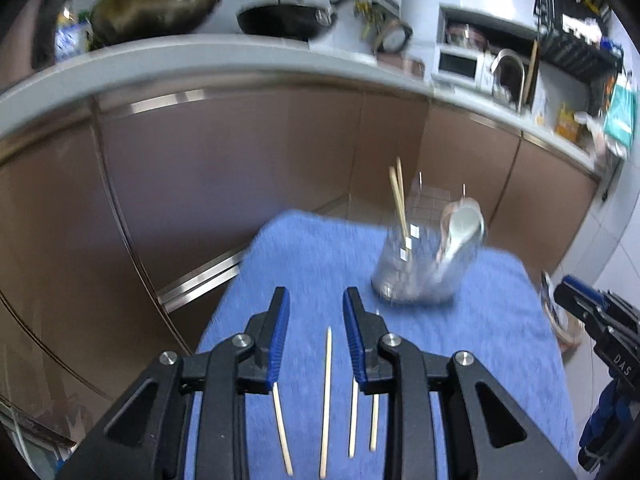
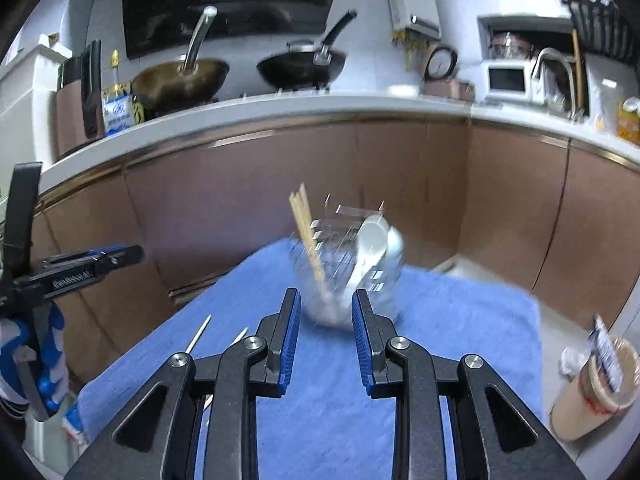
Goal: Organize utensils
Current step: 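Drop the chopstick and white spoon into the wire holder while both tools open, then grasp a chopstick with the left tool while the right tool grasps another chopstick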
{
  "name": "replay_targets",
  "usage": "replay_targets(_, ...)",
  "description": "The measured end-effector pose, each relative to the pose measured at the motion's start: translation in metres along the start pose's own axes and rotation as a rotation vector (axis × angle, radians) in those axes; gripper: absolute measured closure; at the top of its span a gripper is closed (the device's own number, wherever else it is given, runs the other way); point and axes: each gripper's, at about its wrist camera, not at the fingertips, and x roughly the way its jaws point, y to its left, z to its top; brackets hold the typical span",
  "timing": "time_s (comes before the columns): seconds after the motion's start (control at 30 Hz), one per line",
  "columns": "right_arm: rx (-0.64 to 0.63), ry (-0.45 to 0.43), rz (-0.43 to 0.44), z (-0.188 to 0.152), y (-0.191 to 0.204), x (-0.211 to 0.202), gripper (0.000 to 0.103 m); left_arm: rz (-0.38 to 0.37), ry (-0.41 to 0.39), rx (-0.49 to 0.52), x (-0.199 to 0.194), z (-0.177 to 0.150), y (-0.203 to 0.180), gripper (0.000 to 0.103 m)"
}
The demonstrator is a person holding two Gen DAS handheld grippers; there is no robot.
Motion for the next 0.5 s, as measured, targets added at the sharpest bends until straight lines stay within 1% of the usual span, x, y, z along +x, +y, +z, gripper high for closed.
replay_targets(0.1, 0.008, 0.077, 0.034, -0.012, 0.006, 0.015, 0.078, -0.026, 0.103, -0.001, 0.024, -0.010, 0.001, 0.077)
replay_targets(0.13, 0.017, 0.110, 0.053, -0.017, 0.008, 0.024, 0.078, -0.039, 0.150, -0.002, 0.036, -0.014, 0.001, 0.077)
replay_targets(0.27, 0.040, 0.199, 0.091, -0.031, 0.012, 0.052, 0.079, -0.076, 0.288, -0.024, 0.077, -0.022, 0.002, 0.077)
replay_targets(0.37, 0.053, 0.281, 0.119, -0.042, 0.016, 0.082, 0.081, -0.095, 0.366, -0.041, 0.105, -0.026, 0.002, 0.077)
replay_targets(0.5, 0.074, 0.351, 0.145, -0.047, 0.020, 0.118, 0.081, -0.103, 0.446, -0.030, 0.141, -0.028, -0.001, 0.077)
